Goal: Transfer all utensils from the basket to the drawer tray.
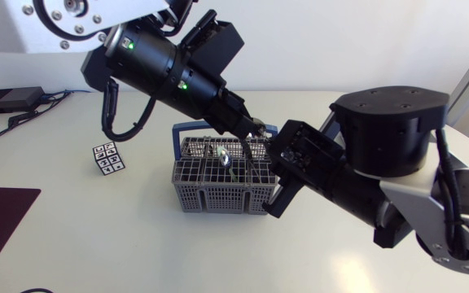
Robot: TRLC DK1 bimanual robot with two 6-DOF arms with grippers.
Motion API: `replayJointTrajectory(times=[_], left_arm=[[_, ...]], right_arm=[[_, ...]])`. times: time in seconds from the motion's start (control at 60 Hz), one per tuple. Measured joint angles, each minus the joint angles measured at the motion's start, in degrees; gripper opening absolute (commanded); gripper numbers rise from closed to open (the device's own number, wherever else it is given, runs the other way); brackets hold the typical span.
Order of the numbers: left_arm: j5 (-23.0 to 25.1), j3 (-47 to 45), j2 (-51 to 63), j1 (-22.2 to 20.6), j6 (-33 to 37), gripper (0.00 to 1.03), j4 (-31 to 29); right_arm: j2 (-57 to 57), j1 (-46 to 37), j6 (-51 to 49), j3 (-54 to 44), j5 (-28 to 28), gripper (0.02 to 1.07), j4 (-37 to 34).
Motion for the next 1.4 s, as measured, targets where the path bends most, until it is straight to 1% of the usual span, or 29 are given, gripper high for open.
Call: replayJointTrajectory(times=[0.117,0.167,0.183,0.25,0.317,0.35,0.467,0.55,0.65,0.767,0.8,0.883,1.017,1.117,1.183,1.333,1.4], left_arm=[[1.2,0.1,0.0,0.3,-0.4,0.27,-0.8],[1.6,0.6,0.1,0.3,-0.6,0.35,-0.6],[1.6,0.9,0.1,0.3,-0.7,0.4,-0.6],[2.0,2.6,0.1,0.5,-1.4,0.49,-0.3],[2.4,4.6,0.1,0.9,-1.9,0.49,0.7],[2.4,5.5,0.1,1.2,-2.4,0.52,1.3],[2.4,8.9,0.1,3.0,-3.3,0.52,2.0],[2.4,10.4,0.1,4.9,-3.3,0.51,2.2],[2.4,10.0,-0.1,7.5,-2.9,0.51,2.2],[2.3,6.1,-1.4,9.3,-0.3,0.51,2.2],[2.3,3.5,-2.3,9.7,0.8,0.51,2.3],[2.1,-1.2,-3.4,9.9,2.4,0.51,3.1],[2.0,-6.8,-3.7,9.9,4.9,0.51,4.9],[2.0,-10.1,-3.7,9.9,5.2,0.51,7.9],[2.0,-11.7,-3.7,9.9,5.4,0.51,9.7],[1.9,-14.2,-3.7,9.9,6.1,0.51,11.9],[2.0,-15.0,-3.7,9.9,6.2,0.51,12.9]], right_arm=[[0.0,0.0,0.0,0.0,-0.1,0.07,0.0],[0.0,0.0,-0.1,0.0,-0.5,0.07,-0.2],[0.0,0.0,-0.1,0.0,-0.5,0.08,-0.3],[0.0,0.0,-0.1,0.0,-1.3,0.08,-0.5],[-0.2,0.0,-0.3,0.0,-2.1,0.08,-1.3],[-0.4,0.0,-0.2,-0.1,-2.3,0.07,-1.8],[-3.0,-1.1,-0.3,-0.8,-5.2,0.08,-4.1],[-5.6,-4.4,-0.3,-1.6,-10.3,0.08,-6.8],[-9.1,-12.9,-0.8,-2.3,-19.9,0.08,-11.0],[-11.1,-26.9,-3.6,-2.3,-34.5,0.08,-15.9],[-11.3,-32.6,-5.5,-2.3,-39.5,0.08,-17.7],[-10.7,-43.7,-11.1,-2.3,-48.6,0.08,-22.6],[-4.6,-57.7,-23.3,-1.3,-58.1,0.08,-30.9],[2.4,-66.5,-33.9,1.3,-62.0,0.08,-37.2],[7.2,-71.6,-41.8,3.8,-63.1,0.08,-41.7],[17.9,-80.9,-59.4,11.2,-63.0,0.08,-52.2],[23.0,-84.4,-65.7,15.3,-62.0,0.08,-55.8]])
